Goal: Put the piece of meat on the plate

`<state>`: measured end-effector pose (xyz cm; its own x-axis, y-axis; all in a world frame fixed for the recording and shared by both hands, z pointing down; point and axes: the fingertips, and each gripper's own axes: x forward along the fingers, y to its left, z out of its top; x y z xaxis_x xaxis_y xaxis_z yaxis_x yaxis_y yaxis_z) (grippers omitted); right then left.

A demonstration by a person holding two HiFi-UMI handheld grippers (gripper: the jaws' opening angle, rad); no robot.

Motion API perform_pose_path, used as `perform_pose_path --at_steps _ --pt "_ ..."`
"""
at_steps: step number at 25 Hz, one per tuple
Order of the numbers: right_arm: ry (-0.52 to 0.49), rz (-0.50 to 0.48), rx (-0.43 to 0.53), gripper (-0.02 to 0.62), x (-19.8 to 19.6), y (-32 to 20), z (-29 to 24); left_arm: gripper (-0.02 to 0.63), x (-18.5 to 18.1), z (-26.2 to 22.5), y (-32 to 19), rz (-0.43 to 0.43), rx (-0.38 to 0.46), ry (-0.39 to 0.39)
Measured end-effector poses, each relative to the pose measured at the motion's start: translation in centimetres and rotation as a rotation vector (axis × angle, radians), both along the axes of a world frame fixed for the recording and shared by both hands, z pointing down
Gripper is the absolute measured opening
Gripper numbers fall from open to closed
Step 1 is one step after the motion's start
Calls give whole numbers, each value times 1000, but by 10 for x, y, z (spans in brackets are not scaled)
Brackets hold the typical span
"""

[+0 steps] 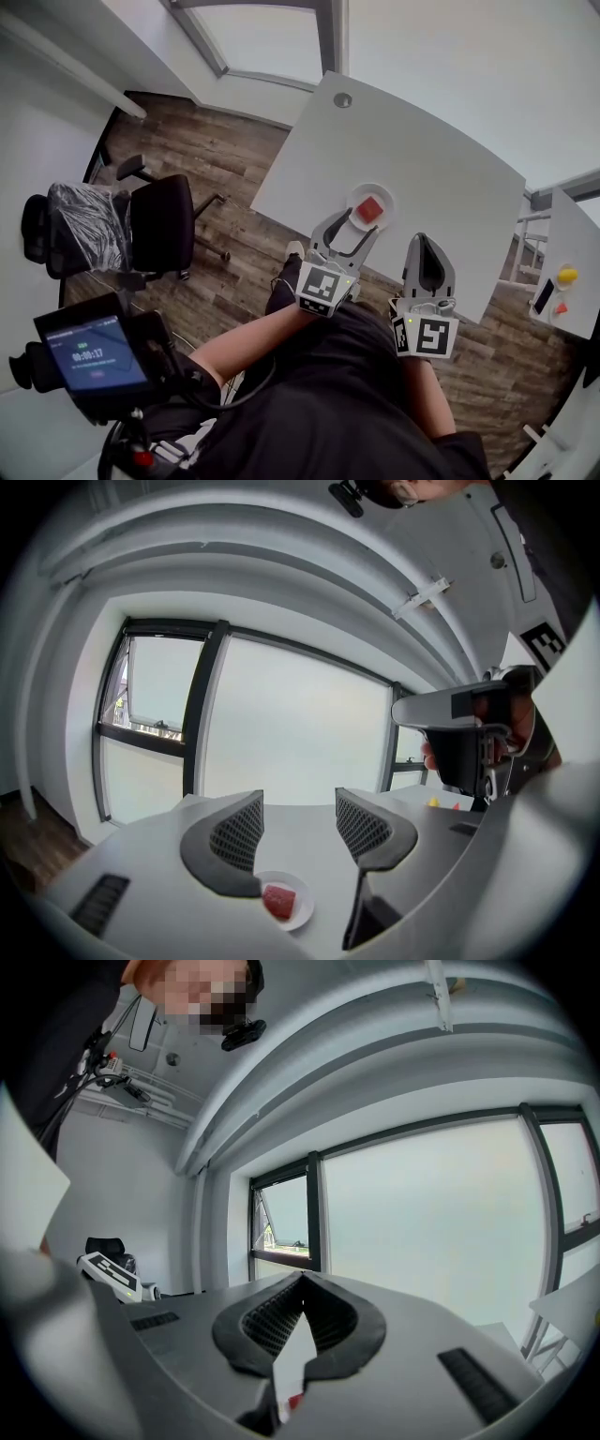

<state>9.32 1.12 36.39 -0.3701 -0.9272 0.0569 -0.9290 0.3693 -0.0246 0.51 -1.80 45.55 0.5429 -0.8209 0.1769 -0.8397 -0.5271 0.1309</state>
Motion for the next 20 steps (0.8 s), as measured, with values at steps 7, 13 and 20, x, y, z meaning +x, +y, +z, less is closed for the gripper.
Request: perform_pose_path --at_steps 7,13,20 --pt "2 -13 11 3 -2 -5 -4 243 -8 -24 -2 -29 49 15" --pt "3 -15 17 3 -2 -8 -5 243 -8 -51 2 -23 128 -2" --pt "3 -6 17 3 -2 -4 -7 242 0 -64 14 5 194 50"
